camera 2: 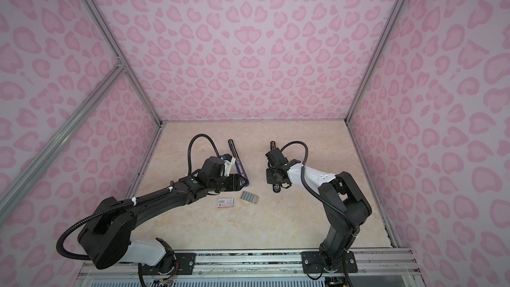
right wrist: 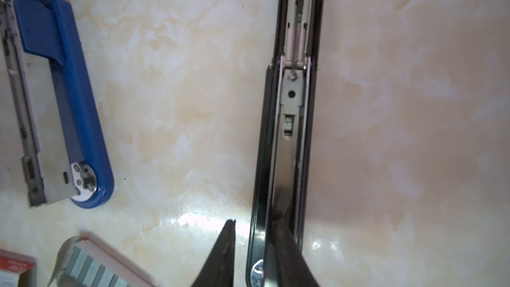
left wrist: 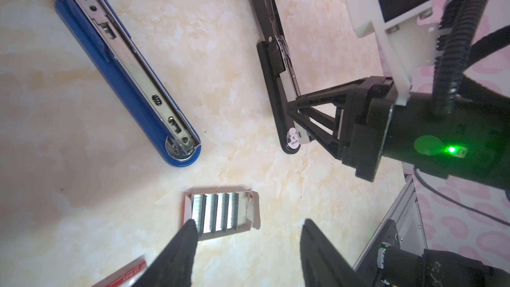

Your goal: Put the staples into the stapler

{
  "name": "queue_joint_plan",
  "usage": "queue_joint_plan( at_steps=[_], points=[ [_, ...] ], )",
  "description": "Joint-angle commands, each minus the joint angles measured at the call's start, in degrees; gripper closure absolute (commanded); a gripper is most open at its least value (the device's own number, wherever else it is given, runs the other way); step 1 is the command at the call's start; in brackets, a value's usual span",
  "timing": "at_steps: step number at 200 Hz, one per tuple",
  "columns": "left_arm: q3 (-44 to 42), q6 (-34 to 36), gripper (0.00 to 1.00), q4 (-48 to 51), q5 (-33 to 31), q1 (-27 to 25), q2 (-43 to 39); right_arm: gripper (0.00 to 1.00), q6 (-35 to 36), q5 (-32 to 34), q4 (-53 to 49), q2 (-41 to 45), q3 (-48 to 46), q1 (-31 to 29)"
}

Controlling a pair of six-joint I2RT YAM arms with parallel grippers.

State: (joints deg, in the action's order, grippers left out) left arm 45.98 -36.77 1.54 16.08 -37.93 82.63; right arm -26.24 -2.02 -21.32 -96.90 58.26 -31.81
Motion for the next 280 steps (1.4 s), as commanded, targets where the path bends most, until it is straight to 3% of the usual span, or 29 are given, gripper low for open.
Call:
queue_joint_plan(
  at_steps=[1,46,92,176,226,280],
  points=[
    [0.0,-0.2,0.38,-2.2,-0.1,0.0,0.0,0.71,-0.7,0.4,-1.8,1.5,-0.5,0.1],
    [0.0,-0.3,0.37,-2.1,-0.8,0.0,-0.4,0.7,-0.2,1.6,-1.8,5.4,-2.6,4.1],
    [0.3,-0.6,0.36,-1.9,-1.7,0.0,-0.4,0.75,0.6,1.5,0.6,3.7,-5.8,6.5],
    [3.5,0.9,0.36,0.9,-4.0,0.1,0.5,0.76,-3.7,-2.4,5.3,-0.6,-5.1,-1.6],
    [10.3,2.9,0.35,3.9,-4.5,0.4,5.4,0.75,-3.4,-5.0,8.5,-3.8,-1.4,-4.5],
    [23.1,8.2,0.33,8.6,-3.5,0.4,15.6,0.68,-3.4,-4.9,8.7,7.7,-8.3,-0.5]
  ],
)
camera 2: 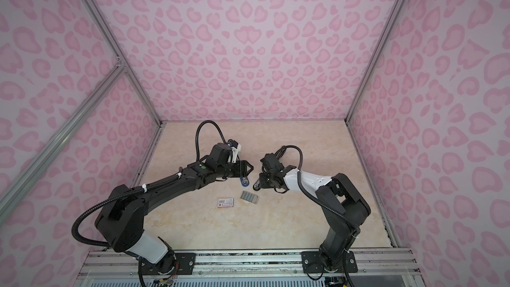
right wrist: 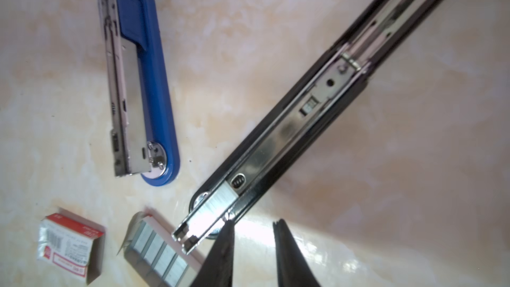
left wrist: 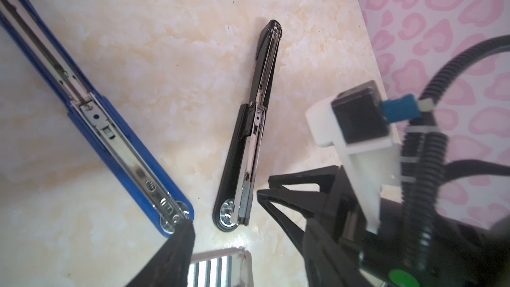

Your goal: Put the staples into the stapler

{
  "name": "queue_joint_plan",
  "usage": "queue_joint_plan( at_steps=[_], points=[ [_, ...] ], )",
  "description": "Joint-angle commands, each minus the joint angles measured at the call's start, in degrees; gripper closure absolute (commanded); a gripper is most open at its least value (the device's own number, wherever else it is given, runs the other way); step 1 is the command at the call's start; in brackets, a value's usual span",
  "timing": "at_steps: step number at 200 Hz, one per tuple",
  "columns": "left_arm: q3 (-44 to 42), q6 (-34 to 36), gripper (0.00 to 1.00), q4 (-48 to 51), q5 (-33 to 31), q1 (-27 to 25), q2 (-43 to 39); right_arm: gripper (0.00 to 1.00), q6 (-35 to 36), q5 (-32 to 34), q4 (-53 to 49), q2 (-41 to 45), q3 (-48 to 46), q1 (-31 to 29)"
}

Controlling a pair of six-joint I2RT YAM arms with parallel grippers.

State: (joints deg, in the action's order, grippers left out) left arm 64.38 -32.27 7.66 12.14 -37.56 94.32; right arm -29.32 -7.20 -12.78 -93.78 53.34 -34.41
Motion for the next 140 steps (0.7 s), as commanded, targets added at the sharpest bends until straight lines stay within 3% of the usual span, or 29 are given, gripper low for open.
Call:
queue_joint_plan(
  at_steps=[1,30,71,140],
  points=[
    [5.0,3.8,0.33,2.4,0.4,0.0,4.2,0.68,-0.3,0.3,0.1,4.9,-3.6,2.3],
    [14.3,6.6,0.31,4.9,0.8,-0.3,12.1,0.61,-1.6,-0.9,0.9,12.9,-10.2,8.4],
    [28.1,10.0,0.31,9.6,0.0,-1.6,23.4,0.58,-2.9,-3.7,3.1,19.4,-17.1,16.6],
    [49.3,15.2,0.33,19.3,-5.8,-5.0,40.0,0.58,-4.5,-8.5,7.9,18.9,-21.1,23.6]
  ],
)
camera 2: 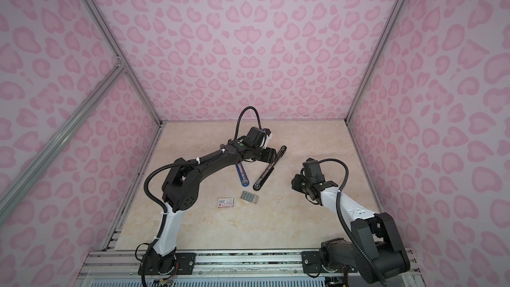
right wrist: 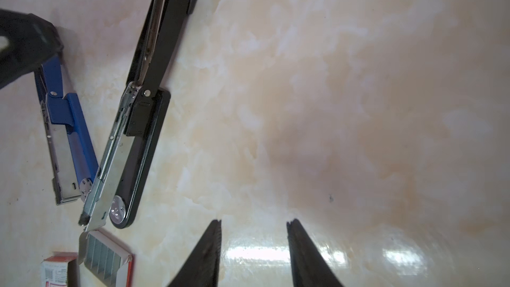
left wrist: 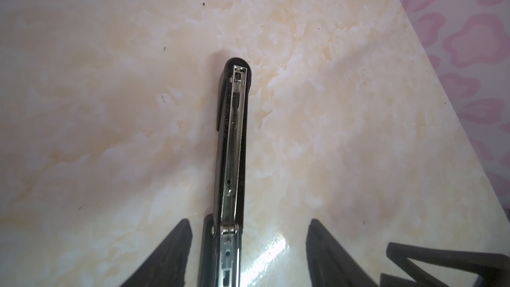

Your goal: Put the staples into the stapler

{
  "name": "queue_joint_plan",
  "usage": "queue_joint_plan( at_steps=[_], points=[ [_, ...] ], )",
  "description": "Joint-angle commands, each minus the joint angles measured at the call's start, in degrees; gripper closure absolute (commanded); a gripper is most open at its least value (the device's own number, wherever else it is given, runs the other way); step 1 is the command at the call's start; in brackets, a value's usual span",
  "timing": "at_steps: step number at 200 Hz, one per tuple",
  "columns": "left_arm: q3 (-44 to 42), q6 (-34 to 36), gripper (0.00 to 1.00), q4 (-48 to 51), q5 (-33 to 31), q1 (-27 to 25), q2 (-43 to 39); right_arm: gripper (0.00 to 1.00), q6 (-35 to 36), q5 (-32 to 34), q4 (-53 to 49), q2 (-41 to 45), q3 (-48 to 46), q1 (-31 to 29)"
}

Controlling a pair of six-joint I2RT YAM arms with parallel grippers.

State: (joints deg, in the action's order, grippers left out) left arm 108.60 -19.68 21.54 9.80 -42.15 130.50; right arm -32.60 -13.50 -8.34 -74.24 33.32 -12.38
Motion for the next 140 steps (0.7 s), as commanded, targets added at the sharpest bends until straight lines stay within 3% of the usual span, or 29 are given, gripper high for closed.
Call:
queue_joint_plan(
  at_steps=[1,65,140],
  points=[
    [5.3,2.6,0.33,5.5,-3.5,-0.4,4.1,0.58,-1.3,-2.3,3.7,-0.7,-1.2,1.7],
    [16.4,4.9,0.44,9.9,-4.9,-1.6,13.0,0.58,-2.0,-4.7,6.9,-2.9,-1.9,4.4],
    [20.2,6.2,0.63,10.2,-3.4,-3.6,16.8,0.59,-2.5,-5.3,8.3,-3.3,-1.7,7.6]
  ],
)
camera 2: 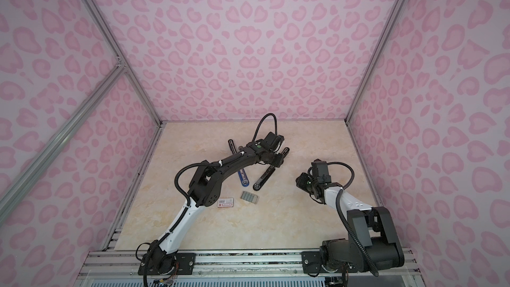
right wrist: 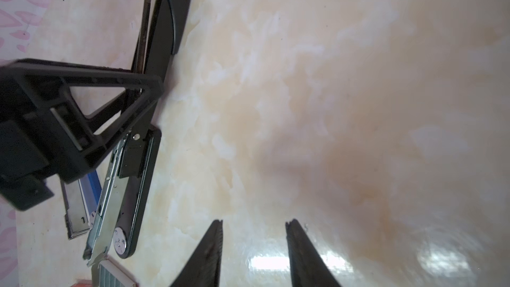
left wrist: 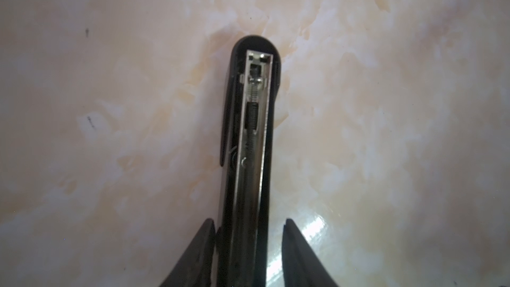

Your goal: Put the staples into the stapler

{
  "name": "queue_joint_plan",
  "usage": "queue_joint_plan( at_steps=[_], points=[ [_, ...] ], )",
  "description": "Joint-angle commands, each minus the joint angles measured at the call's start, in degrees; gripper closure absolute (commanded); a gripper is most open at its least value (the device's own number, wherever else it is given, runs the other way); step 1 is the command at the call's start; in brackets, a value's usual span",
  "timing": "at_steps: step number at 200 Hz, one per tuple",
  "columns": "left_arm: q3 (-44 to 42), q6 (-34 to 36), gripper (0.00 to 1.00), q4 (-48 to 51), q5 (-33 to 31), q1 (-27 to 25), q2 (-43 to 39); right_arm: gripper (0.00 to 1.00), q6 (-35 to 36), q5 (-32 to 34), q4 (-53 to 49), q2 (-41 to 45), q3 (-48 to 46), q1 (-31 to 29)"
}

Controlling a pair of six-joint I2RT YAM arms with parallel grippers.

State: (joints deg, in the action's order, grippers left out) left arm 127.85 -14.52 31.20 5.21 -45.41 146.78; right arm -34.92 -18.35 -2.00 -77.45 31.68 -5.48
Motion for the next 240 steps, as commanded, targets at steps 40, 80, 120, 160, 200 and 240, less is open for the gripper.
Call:
queue_joint_plan(
  at_steps=[40,80,120,160,200,240],
  points=[
    [0.9,2.5,0.76,0.3,1.2,-2.0,0.7,0.53,-1.2,-2.5,6.5,-1.4,-0.5,3.6],
    [0.9,3.2,0.82,-0.8,1.4,-3.6,0.7,0.52,-2.1,-4.3,11.6,-3.5,0.0,5.9],
    [-0.1,3.4,0.88,-2.2,-0.5,-5.3,-0.4,0.47,-6.5,-10.7,22.4,-6.4,-1.9,9.4],
    [-5.4,3.1,0.94,-6.5,-3.3,-6.6,-3.4,0.43,-9.9,-15.9,31.9,-11.5,-1.9,10.2],
    [-14.3,2.4,0.97,-14.8,-4.1,-7.5,-8.8,0.41,-16.2,-19.8,44.4,-18.3,-2.9,11.9],
    [-19.1,1.7,0.96,-18.9,-3.7,-7.9,-11.5,0.42,-20.3,-22.9,53.6,-23.6,-3.1,12.3]
  ],
)
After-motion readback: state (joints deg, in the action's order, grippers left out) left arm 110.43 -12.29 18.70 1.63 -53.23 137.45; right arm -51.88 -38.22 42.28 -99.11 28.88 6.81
